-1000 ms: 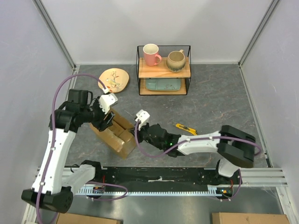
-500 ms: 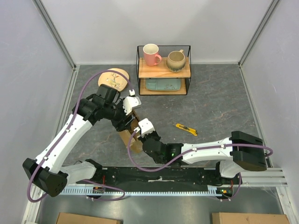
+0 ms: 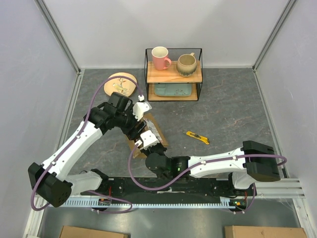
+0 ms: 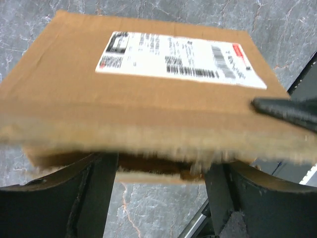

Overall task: Unpack the express box
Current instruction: Open the express box at the center of the board.

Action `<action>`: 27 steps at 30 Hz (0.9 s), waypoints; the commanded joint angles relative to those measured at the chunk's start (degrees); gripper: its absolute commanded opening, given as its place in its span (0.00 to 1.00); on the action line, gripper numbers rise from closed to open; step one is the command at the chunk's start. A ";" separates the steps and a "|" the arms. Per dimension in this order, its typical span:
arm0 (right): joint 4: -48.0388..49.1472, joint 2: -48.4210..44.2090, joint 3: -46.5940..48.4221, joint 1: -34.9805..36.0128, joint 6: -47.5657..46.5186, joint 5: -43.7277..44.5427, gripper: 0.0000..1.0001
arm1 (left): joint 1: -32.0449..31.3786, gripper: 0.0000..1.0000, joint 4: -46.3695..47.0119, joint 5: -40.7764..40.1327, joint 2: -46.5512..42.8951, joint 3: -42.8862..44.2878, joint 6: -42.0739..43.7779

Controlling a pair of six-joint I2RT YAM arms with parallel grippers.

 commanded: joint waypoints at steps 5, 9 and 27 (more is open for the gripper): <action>2.30 2.66 4.06 1.50 -0.19 0.98 0.00 | -2.41 0.75 3.40 -0.22 0.61 -1.50 -2.36; 2.22 2.31 3.35 1.24 0.51 1.33 0.00 | -2.50 0.71 3.23 -4.17 -2.11 -6.69 0.37; -5.17 0.55 -2.01 -8.51 15.36 -7.80 0.00 | -1.27 0.64 -5.74 -5.68 -11.52 -7.49 3.80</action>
